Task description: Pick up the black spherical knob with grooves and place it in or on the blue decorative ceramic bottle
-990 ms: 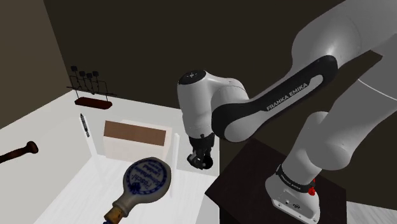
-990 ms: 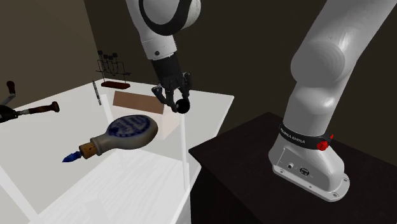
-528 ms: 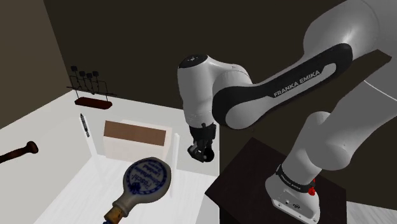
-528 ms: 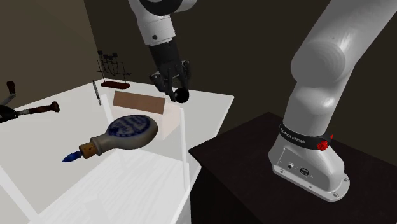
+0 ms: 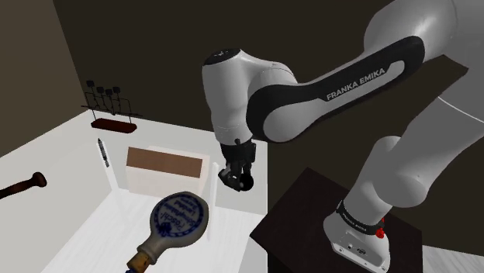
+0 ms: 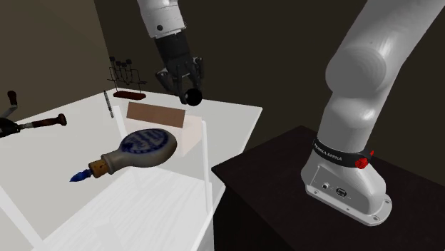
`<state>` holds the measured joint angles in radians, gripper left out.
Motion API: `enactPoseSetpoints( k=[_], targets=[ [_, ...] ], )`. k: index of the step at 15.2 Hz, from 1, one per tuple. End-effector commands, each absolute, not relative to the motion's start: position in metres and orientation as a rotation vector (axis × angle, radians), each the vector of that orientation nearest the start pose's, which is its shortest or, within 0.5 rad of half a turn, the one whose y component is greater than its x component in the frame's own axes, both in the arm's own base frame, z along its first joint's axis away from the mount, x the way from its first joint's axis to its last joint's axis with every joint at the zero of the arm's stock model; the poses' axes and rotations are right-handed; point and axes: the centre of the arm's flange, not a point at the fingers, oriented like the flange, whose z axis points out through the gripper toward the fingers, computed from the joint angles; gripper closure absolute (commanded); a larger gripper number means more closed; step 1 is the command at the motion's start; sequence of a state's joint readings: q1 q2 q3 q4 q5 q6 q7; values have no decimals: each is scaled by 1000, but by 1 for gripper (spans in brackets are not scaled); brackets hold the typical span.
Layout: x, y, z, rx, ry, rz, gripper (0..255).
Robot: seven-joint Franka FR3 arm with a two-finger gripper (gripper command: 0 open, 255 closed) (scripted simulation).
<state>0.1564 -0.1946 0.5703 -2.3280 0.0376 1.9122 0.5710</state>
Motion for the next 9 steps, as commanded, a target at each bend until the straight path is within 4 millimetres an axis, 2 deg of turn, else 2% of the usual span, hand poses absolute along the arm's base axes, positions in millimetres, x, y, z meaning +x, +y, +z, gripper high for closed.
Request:
enactPoseSetpoints(
  k=[1,9],
  targets=[
    [354,320,388,-3332,-194,265,255],
    [431,393,389,-3332,-194,265,255]
  ],
)
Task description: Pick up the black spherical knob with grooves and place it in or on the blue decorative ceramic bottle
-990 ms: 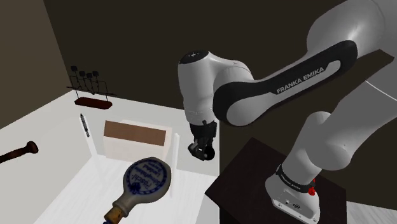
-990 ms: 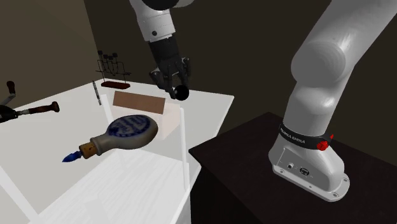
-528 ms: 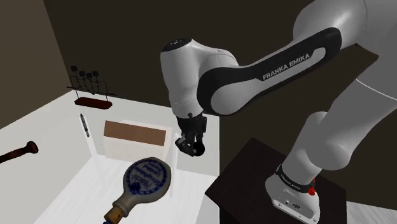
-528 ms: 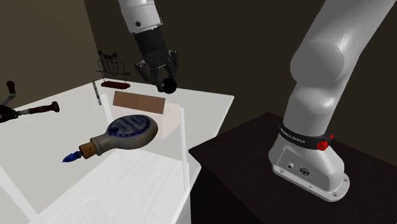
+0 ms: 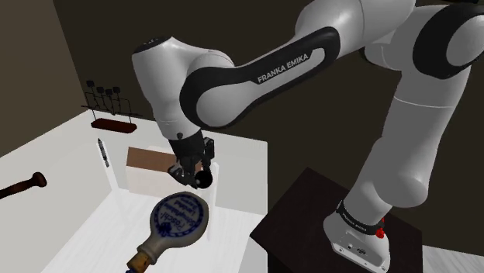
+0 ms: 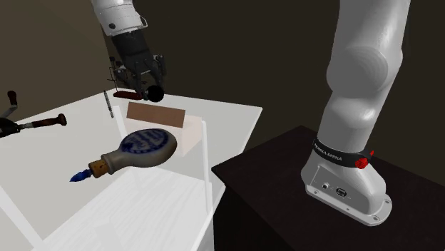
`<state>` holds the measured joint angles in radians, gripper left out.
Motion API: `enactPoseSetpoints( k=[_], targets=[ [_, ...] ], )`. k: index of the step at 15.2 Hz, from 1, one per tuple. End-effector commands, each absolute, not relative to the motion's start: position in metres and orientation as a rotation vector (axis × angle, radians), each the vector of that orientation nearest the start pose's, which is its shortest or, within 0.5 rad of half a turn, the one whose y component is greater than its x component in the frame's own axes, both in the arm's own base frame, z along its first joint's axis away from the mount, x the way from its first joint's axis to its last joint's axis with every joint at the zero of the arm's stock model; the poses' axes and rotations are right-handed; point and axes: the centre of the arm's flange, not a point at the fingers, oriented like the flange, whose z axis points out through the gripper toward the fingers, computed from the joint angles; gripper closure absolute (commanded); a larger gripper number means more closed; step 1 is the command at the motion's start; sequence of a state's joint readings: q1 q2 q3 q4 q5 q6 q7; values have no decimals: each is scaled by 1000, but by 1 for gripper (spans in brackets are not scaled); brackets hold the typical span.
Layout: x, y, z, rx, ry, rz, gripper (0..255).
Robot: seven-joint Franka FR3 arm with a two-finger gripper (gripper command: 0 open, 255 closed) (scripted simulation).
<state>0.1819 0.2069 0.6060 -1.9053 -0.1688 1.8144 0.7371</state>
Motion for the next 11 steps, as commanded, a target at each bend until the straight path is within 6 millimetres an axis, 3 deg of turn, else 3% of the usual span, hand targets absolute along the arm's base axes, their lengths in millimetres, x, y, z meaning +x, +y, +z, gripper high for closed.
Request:
enactPoseSetpoints(
  k=[1,6,11],
  targets=[
    [440,402,389,-3332,-194,265,255],
    [489,448,390,-3332,-194,265,255],
    [489,448,364,-3332,-194,265,255]
  ],
)
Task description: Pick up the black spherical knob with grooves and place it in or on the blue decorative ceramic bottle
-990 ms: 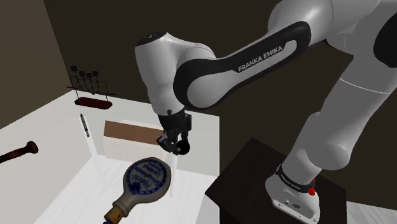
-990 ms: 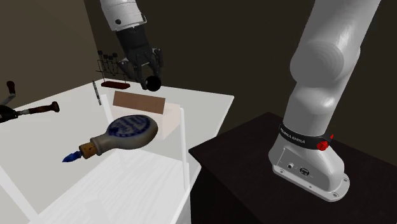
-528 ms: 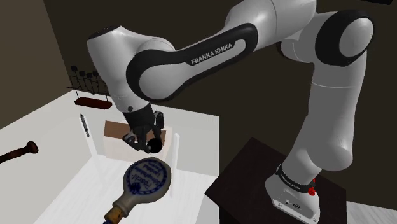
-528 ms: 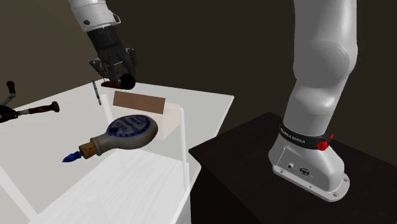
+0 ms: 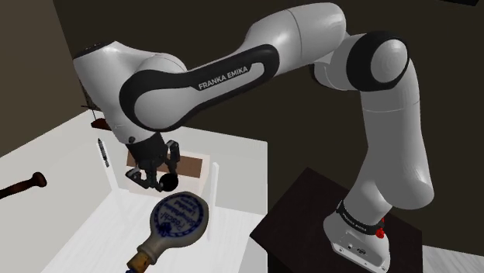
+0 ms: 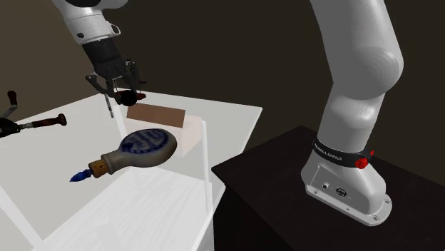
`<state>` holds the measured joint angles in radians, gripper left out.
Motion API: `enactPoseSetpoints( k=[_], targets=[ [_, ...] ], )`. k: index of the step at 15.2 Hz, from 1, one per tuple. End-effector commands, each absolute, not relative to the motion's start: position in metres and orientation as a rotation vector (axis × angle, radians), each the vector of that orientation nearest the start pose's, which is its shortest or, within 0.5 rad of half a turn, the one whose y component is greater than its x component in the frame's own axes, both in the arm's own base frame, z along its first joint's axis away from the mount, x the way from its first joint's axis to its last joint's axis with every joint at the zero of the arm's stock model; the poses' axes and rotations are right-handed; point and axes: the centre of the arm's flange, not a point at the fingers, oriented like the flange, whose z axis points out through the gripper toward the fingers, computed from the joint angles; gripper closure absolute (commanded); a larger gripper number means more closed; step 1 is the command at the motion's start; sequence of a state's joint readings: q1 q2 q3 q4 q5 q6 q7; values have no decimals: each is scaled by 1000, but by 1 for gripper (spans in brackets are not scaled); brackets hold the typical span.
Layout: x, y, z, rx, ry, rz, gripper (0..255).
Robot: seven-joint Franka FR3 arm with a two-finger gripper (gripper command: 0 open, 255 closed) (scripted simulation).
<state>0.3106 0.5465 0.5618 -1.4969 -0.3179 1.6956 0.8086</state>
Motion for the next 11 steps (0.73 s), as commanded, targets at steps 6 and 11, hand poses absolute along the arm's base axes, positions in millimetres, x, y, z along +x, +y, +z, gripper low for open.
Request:
enactPoseSetpoints(
  k=[6,11],
  targets=[
    [489,448,332,-3332,-194,265,255],
    [489,448,318,-3332,-194,265,255]
  ],
)
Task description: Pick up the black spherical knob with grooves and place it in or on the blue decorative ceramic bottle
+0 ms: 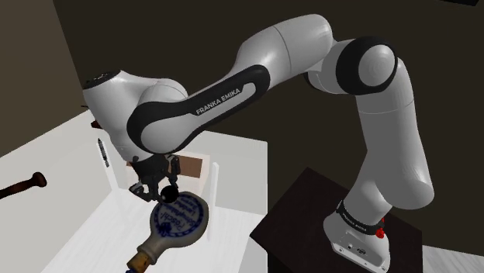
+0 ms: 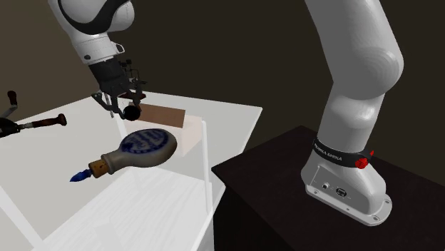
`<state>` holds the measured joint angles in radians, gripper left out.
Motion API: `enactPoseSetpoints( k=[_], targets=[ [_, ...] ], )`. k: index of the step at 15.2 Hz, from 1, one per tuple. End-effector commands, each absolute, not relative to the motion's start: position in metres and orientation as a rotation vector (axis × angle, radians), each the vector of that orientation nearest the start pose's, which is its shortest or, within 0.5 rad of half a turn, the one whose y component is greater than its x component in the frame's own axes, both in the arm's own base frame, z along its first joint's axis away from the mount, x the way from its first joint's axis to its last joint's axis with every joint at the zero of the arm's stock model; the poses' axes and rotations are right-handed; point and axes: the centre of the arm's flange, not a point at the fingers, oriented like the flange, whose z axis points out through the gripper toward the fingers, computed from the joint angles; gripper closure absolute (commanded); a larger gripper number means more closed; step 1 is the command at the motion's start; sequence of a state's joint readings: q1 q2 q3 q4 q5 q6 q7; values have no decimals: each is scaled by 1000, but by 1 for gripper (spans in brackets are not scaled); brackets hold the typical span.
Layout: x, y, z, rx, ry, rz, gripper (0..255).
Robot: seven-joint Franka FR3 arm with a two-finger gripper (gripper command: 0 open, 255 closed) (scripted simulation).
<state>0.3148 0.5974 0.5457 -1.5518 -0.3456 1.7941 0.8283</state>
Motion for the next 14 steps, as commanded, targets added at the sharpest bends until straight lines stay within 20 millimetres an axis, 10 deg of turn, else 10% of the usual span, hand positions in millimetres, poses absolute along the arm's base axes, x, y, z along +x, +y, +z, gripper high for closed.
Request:
enactPoseSetpoints(
  k=[1,6,7,14],
  targets=[
    [489,448,318,-3332,-194,265,255],
    [489,448,318,-3332,-194,265,255],
    [489,448,318,-3332,-194,265,0],
    [493,453,343,-3332,-194,265,0]
  ],
)
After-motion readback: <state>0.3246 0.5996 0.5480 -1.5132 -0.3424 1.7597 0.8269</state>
